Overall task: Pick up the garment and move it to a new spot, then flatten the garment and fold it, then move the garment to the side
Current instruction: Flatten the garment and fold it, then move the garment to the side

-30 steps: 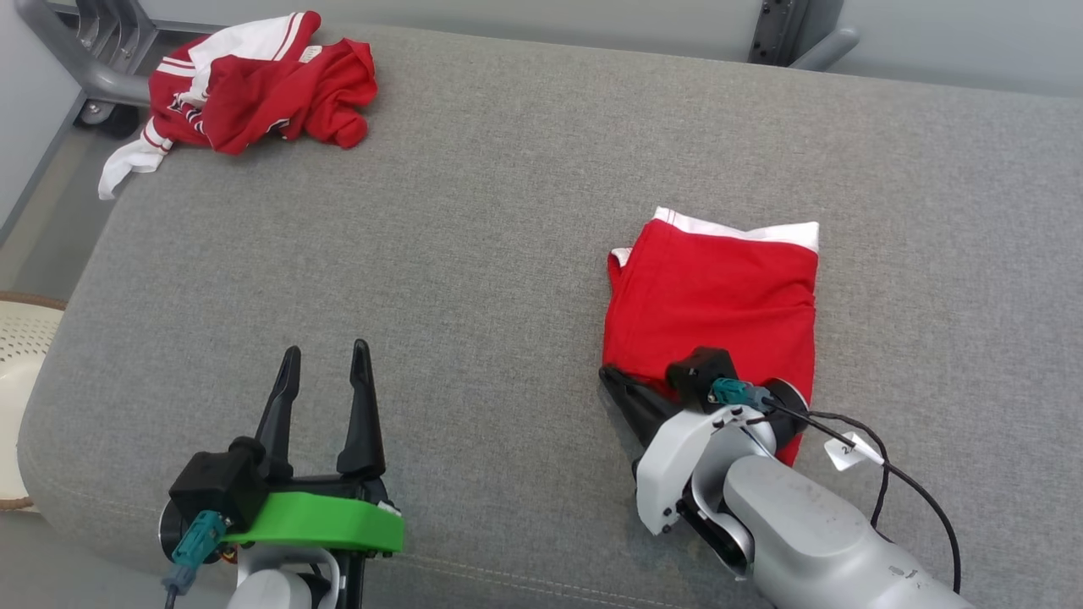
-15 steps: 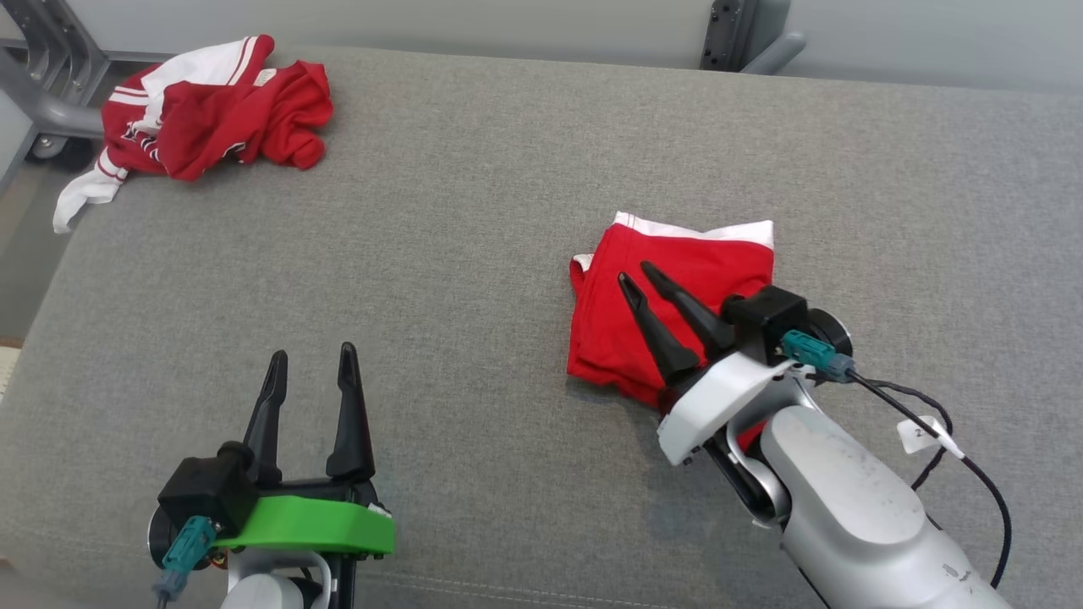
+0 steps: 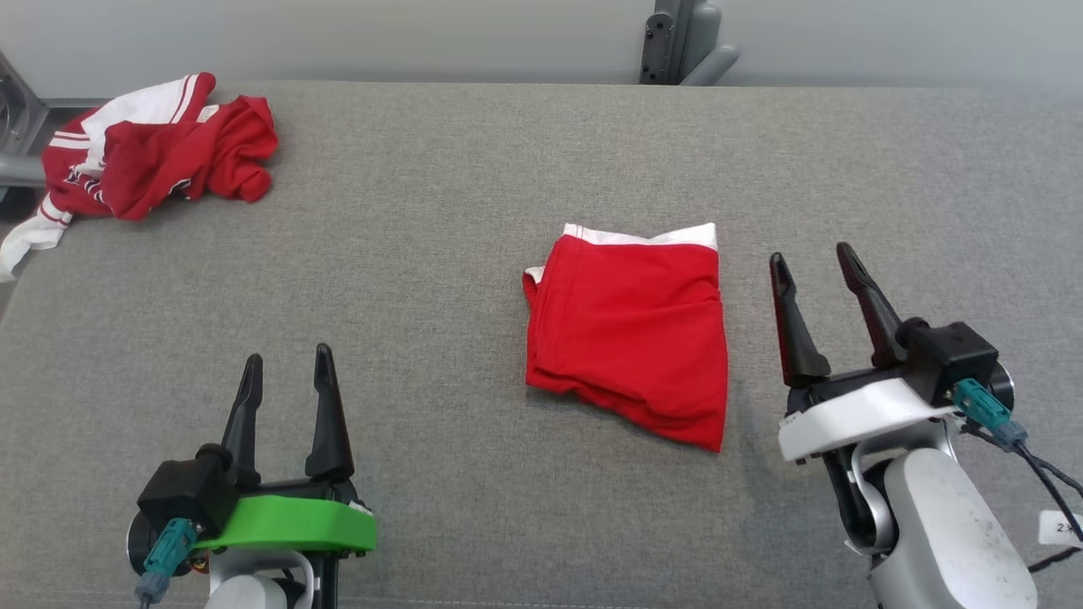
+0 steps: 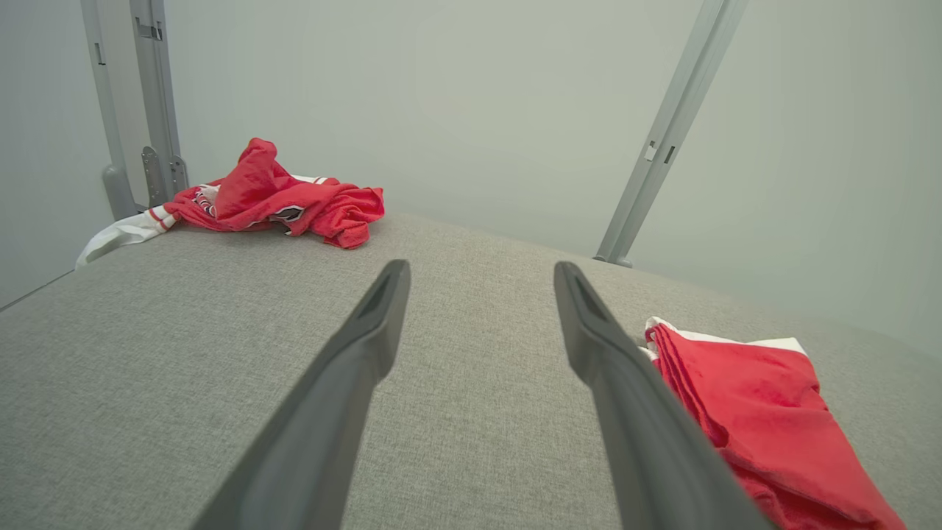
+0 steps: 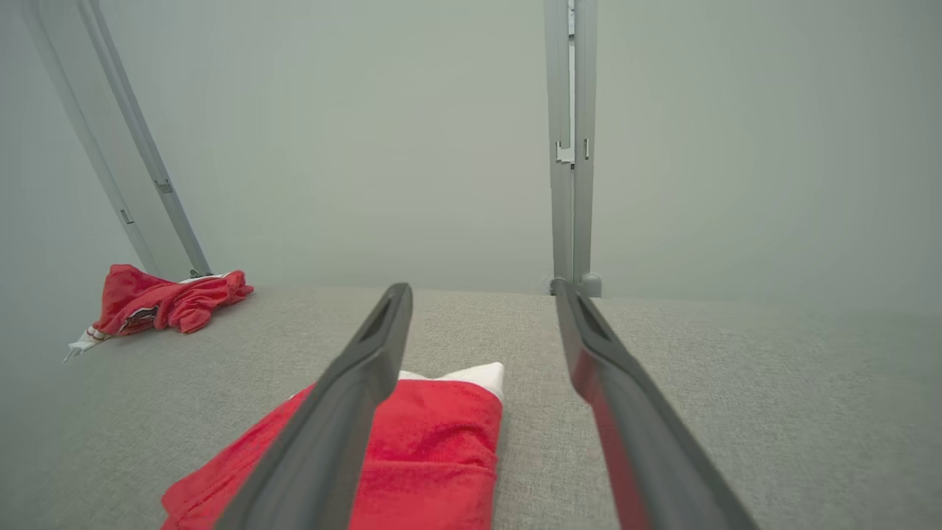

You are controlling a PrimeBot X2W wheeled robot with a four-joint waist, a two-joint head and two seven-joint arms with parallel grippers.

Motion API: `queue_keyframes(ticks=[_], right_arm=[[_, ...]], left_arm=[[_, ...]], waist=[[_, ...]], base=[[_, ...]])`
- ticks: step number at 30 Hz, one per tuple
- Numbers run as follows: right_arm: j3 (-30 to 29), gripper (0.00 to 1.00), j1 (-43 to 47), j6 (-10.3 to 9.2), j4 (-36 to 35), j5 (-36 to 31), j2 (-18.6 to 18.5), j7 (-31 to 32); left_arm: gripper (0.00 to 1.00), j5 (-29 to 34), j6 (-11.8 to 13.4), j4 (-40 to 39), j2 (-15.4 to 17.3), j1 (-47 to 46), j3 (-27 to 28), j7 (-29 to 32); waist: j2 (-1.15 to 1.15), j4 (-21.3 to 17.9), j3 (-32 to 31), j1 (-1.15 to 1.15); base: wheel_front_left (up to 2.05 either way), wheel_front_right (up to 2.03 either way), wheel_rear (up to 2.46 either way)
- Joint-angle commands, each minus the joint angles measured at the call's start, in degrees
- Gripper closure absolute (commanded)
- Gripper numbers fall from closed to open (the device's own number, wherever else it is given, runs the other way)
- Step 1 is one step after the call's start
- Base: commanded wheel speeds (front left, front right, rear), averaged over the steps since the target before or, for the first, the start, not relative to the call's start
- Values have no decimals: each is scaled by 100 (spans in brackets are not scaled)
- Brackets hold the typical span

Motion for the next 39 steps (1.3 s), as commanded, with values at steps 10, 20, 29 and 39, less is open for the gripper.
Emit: queue_keyframes(ticks=[10,20,29,39], right_arm=[[-660,0,865,-2,-667,-1,112,-21],[-616,0,1179,-2,-759,85,111,-21],[-571,0,1088,-3,-661,87,112,-21],[-301,0,329,-3,76,58,-78,1147]], left_arm=[[0,177,20,42,12,190,156,-14],[0,165,43,93,12,249,172,-14],[0,122,18,159,12,145,133,-14],[0,48,73,138,12,29,6,-14]], waist=[[0,-201,-66,0],[0,-279,-105,0],[0,-265,-71,0],[0,-94,107,0]], base=[[0,0,0],[0,0,0],[0,0,0],[0,0,0]])
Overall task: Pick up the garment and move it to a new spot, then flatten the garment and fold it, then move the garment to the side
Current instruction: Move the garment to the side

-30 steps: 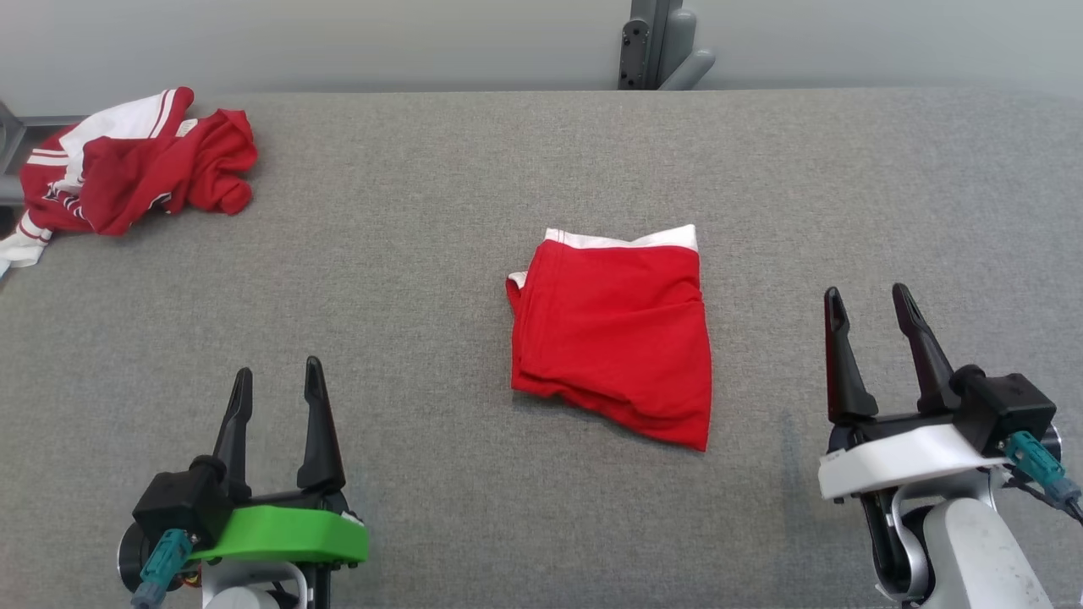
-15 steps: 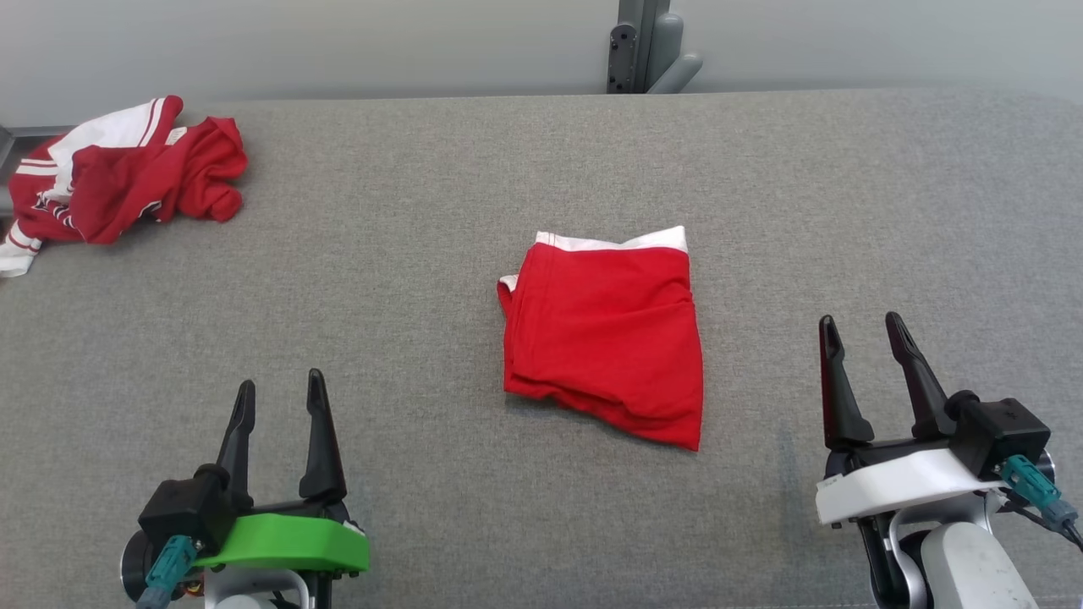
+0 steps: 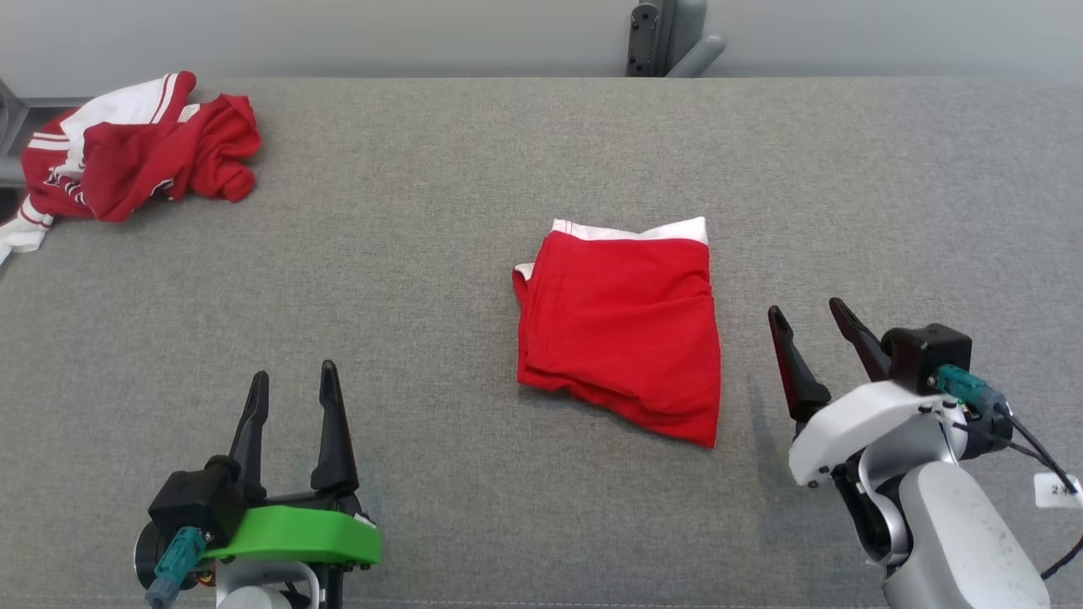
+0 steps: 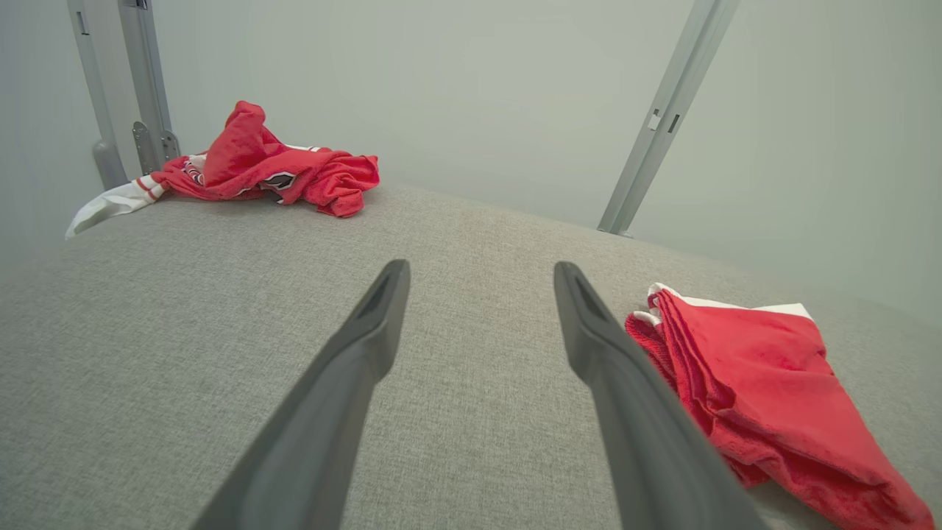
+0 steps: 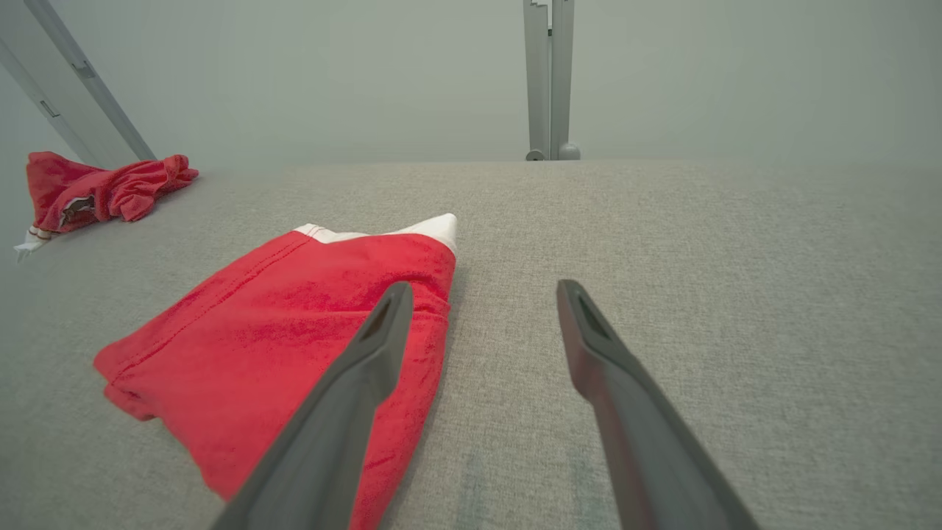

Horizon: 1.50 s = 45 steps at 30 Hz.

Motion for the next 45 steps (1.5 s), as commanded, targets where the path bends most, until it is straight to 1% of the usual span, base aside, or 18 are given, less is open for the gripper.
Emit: queue_keyframes(ticks=[1,4,5,11,12,15,17,23,24,25,27,28,32,36,39,45], right_arm=[[27,0,-118,-5,67,117,-98,169],[178,0,-460,-4,304,399,-309,780],[286,0,-665,-4,451,621,-478,1132],[676,0,-1236,-4,839,1477,-901,1906],[676,0,-1236,-4,839,1477,-901,1906],[778,0,-1421,-4,1106,1923,-992,2255],[844,0,-1548,-3,1268,2083,-1095,2431],[1043,0,-1738,-3,1646,2604,-1131,2780],[1085,38,-1756,-3,1671,2649,-1140,2806],[1129,63,-1765,-3,1697,2699,-1152,2823],[1209,82,-1783,-3,1712,2758,-1183,2819],[1251,100,-1805,-3,1712,2769,-1209,2772],[1386,100,-1883,-3,1648,2778,-1308,2561],[1505,100,-1949,-4,1571,2701,-1473,2319],[1547,100,-2030,-4,1552,2618,-1628,2146],[1553,100,-2310,-4,1617,2476,-1824,1919]], left_arm=[[0,-8,48,-7,12,-93,-9,-14],[0,-68,48,-18,12,-155,-71,-14],[0,-103,79,-31,12,-184,-109,-14],[0,-198,126,-61,12,-299,-183,-14],[0,-198,126,-61,12,-299,-183,-14],[0,-249,130,-36,12,-359,-213,-14],[0,-260,135,-23,12,-373,-234,-15],[0,-278,151,-10,11,-345,-259,-14],[0,-276,154,-6,11,-337,-254,-14],[0,-274,158,-3,11,-327,-252,-14],[0,-260,168,-8,11,-305,-243,-14],[0,-250,170,-15,11,-291,-235,-14],[0,-189,144,-52,11,-250,-207,-14],[0,-98,118,-107,11,-239,-195,-14],[0,-21,77,-124,11,-270,-241,-14],[0,181,-17,-124,13,-470,-298,-13]], waist=[[0,77,79,0],[0,191,194,0],[0,277,280,0],[0,557,520,0],[0,557,520,0],[0,698,589,0],[0,784,622,0],[0,935,621,0],[0,944,614,0],[0,950,605,0],[0,945,589,0],[0,936,580,0],[0,825,555,0],[0,584,588,0],[0,287,655,0],[0,-520,904,0]], base=[[0,0,0],[0,0,0],[0,0,0],[0,0,0],[0,0,0],[0,0,0],[0,0,0],[0,0,0],[0,0,0],[0,0,0],[0,0,0],[0,0,0],[0,0,0],[0,0,0],[0,0,0],[0,0,0]])
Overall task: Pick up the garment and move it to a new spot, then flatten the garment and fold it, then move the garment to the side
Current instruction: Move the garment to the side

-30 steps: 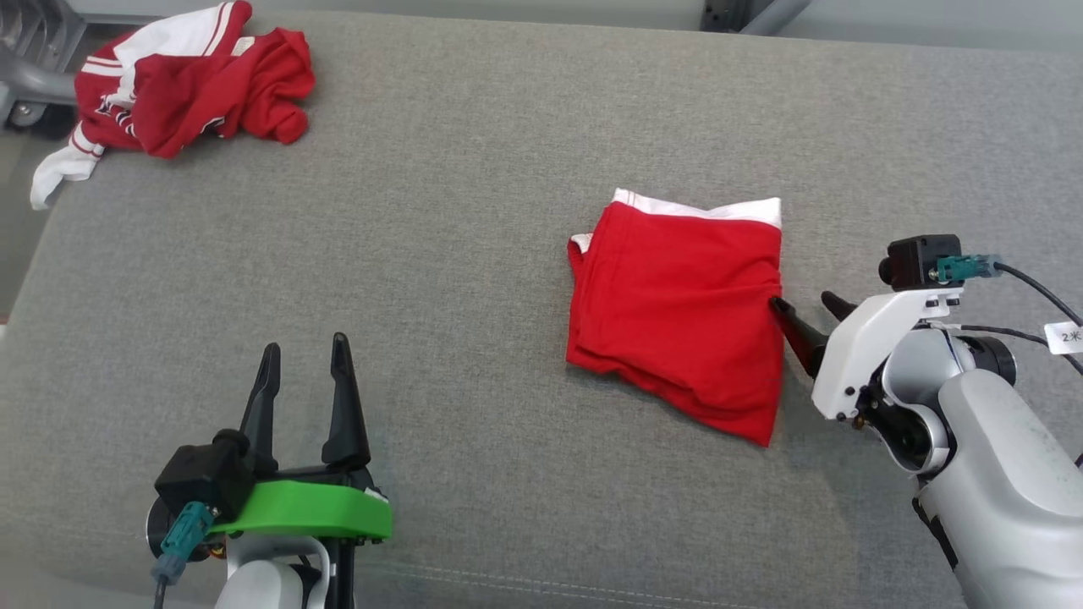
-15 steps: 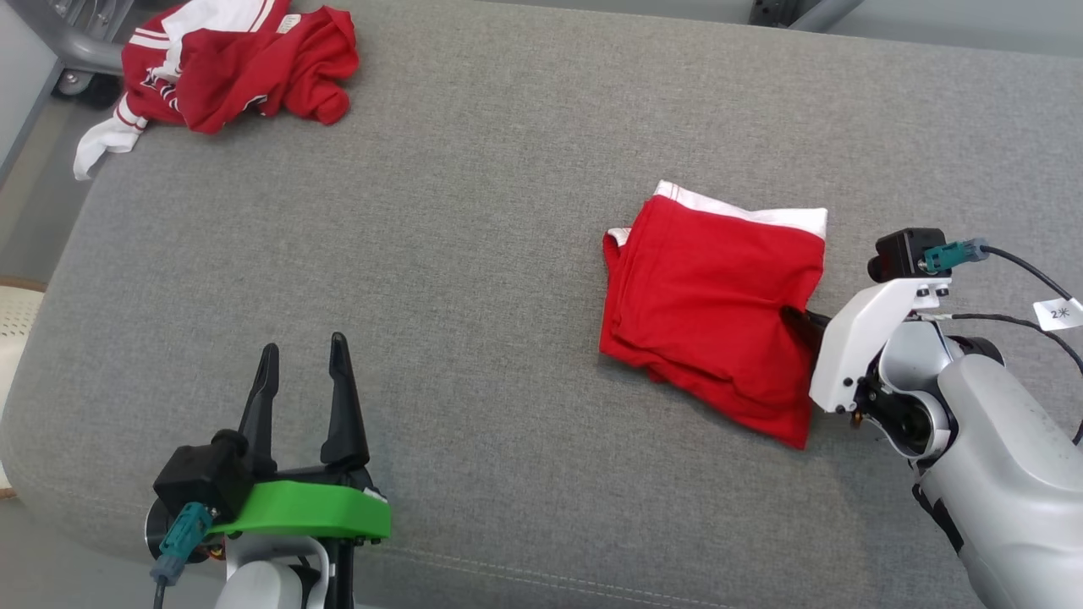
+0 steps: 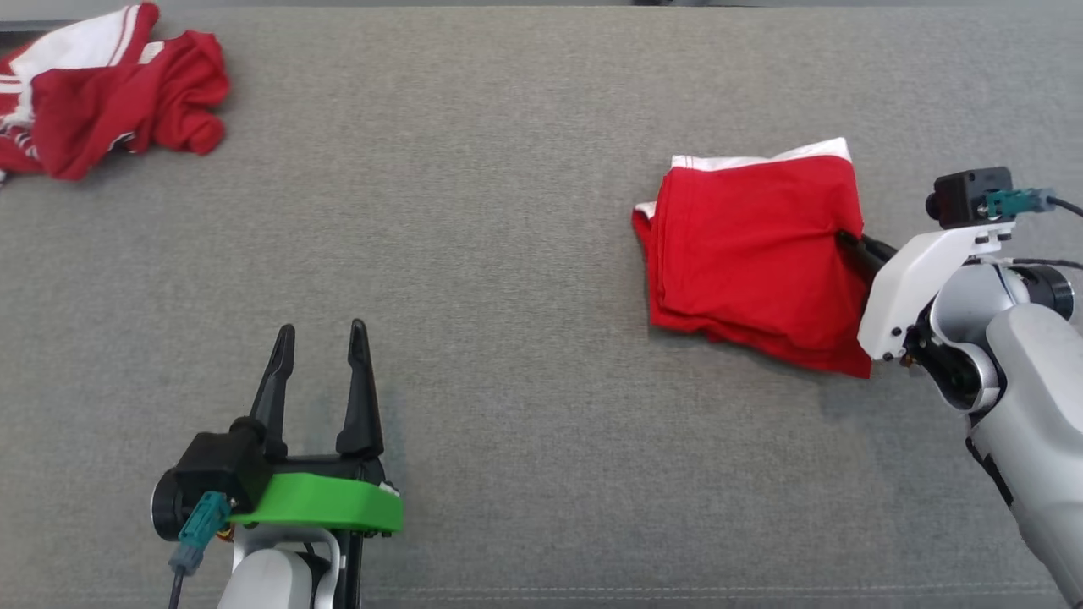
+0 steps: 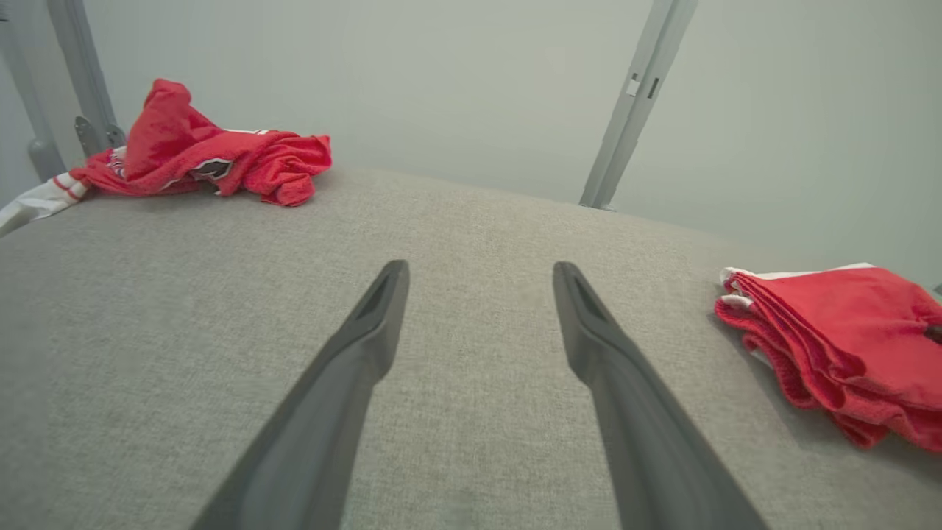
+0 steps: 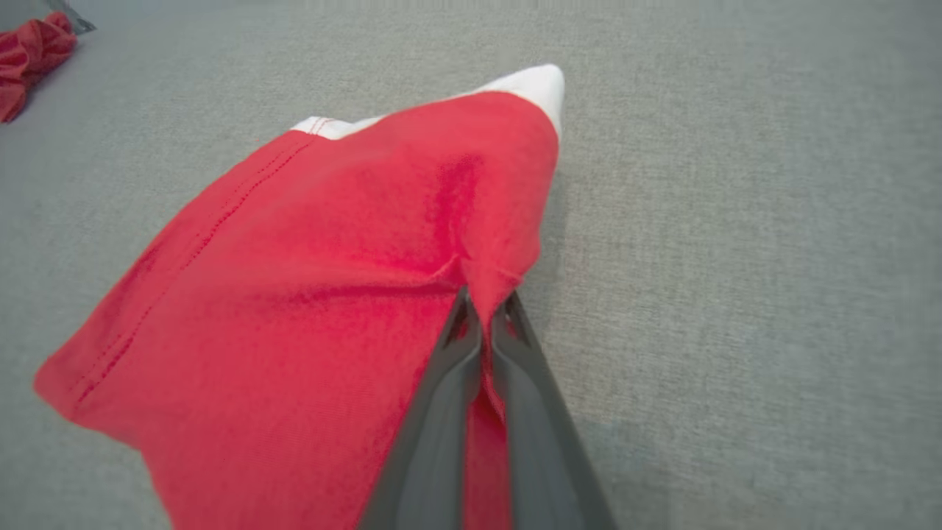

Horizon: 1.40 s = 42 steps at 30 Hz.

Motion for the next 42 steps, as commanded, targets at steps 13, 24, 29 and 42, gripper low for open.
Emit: queue_keyframes(ticks=[13,24,29,42], right_arm=[[-181,100,-724,-4,436,-21,-53,-438],[13,100,-1387,-5,1039,-290,-164,-884],[42,100,-1837,-5,1423,-544,-413,-1020],[-73,100,-2875,-7,2591,-1553,-1336,-1427]], left_arm=[[0,630,-317,91,159,-685,-188,-7],[0,771,-328,-32,319,-915,-317,61],[0,782,-262,-175,379,-924,-300,113],[0,827,-180,-579,485,-941,-360,233]], waist=[[0,-1865,909,0],[0,-1869,1221,0],[0,-1657,1360,0],[0,-1089,1815,0]], base=[[0,0,0],[0,0,0],[0,0,0],[0,0,0]])
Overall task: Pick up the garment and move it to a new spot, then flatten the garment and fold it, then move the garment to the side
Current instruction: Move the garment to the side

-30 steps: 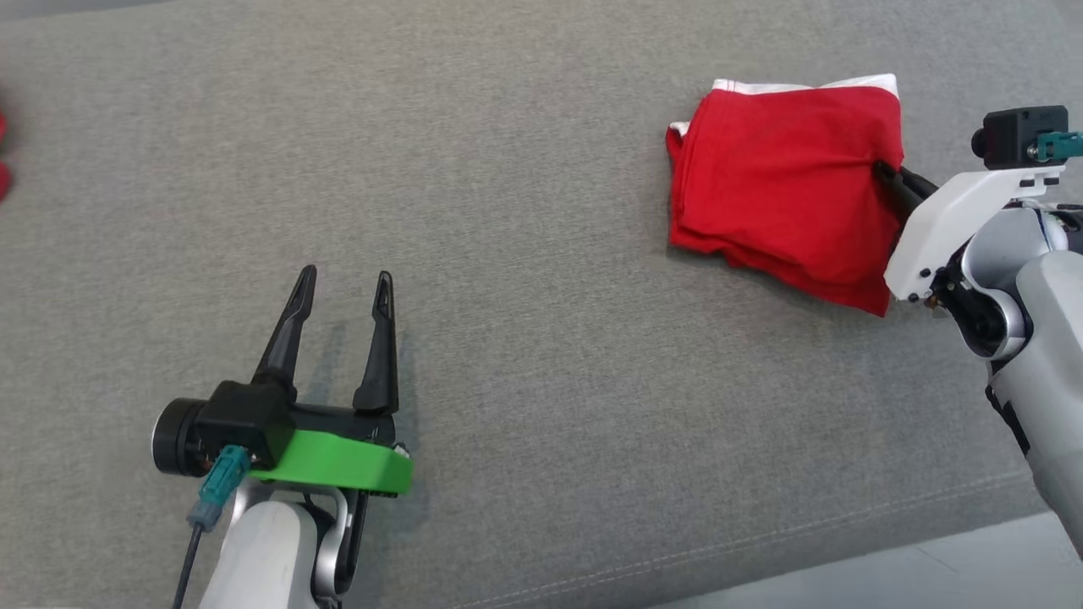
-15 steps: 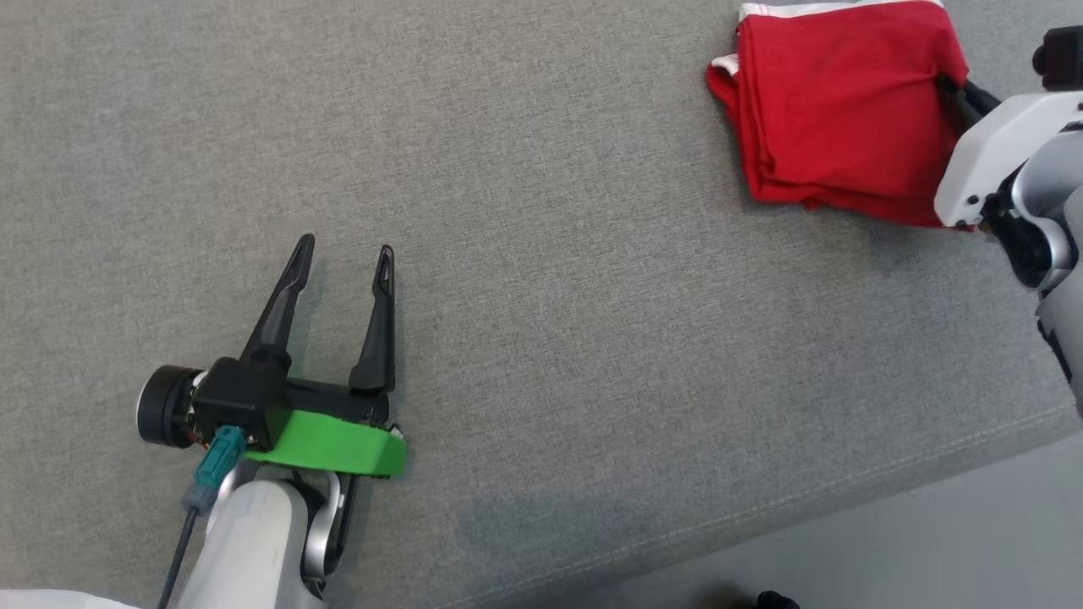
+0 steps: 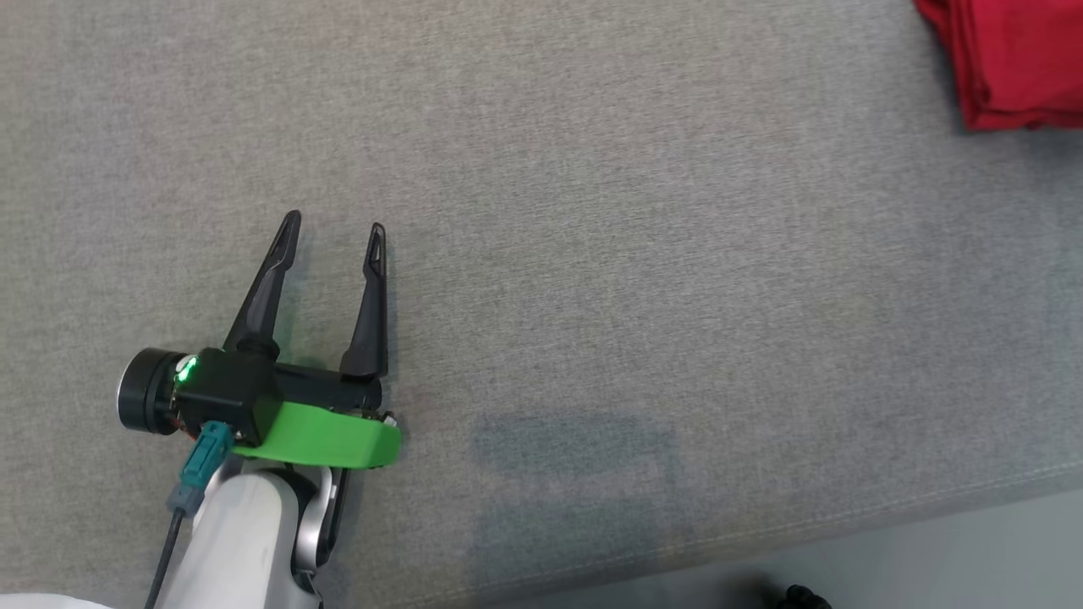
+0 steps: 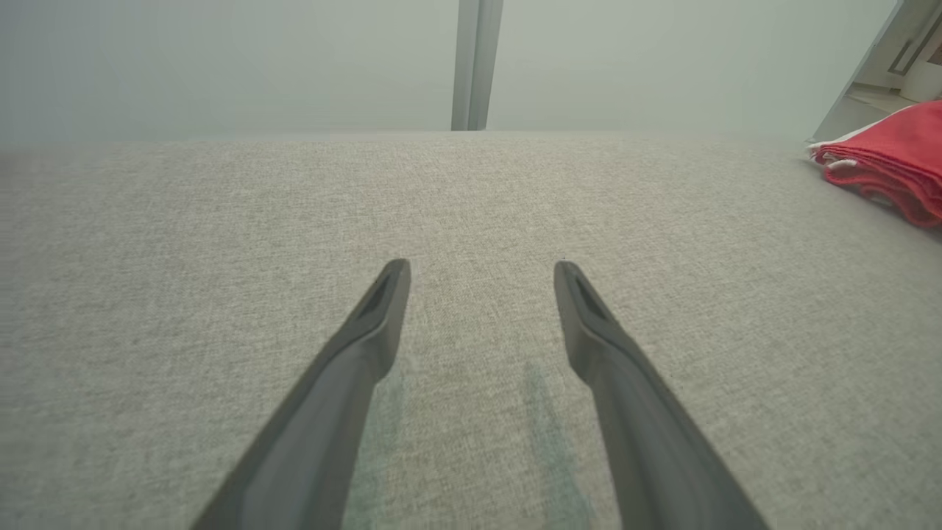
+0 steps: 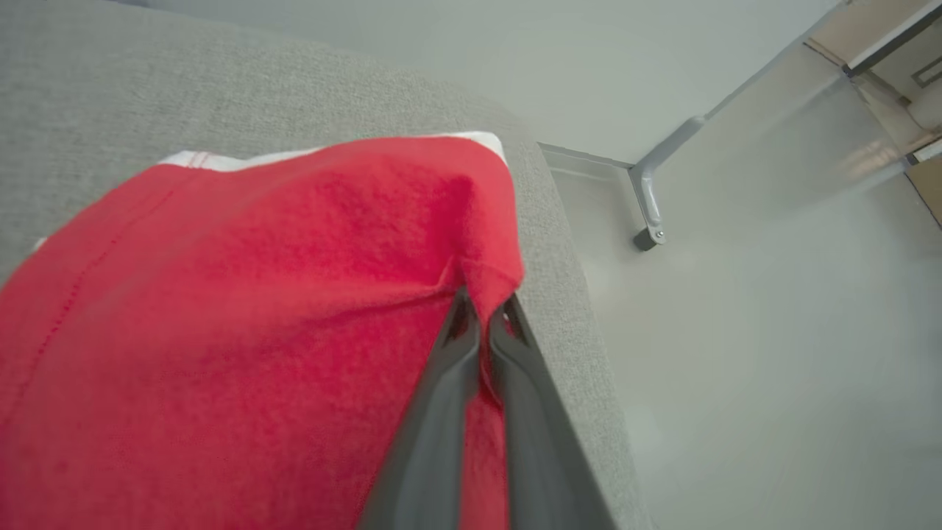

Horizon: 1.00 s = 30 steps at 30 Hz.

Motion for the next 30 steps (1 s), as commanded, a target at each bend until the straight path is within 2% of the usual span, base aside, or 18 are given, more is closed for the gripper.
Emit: queue_keyframes(ticks=[1,8,9,10,20,30], right_arm=[[0,100,-89,-9,79,-114,-29,-90],[-236,100,-399,-9,701,-754,-105,-531],[-380,52,-449,-9,883,-939,-16,-714],[-416,0,-460,-9,943,-1047,42,-820],[-745,0,-578,-9,1258,-1623,362,-1440],[-685,0,-179,-9,882,-1507,892,-1749]], left_arm=[[0,46,23,-36,42,-49,-7,1],[0,47,64,-160,95,-43,-33,47],[0,46,75,-179,106,-42,-36,59],[0,51,89,-187,113,-33,-41,65],[0,-13,131,-131,88,-7,-81,46],[0,-271,193,302,3,81,113,-114]], waist=[[0,155,144,0],[0,250,229,0],[0,244,227,0],[0,235,217,0],[0,105,-17,0],[0,148,-792,0]], base=[[0,0,0],[0,0,0],[0,0,0],[0,0,0],[0,0,0],[0,0,0]])
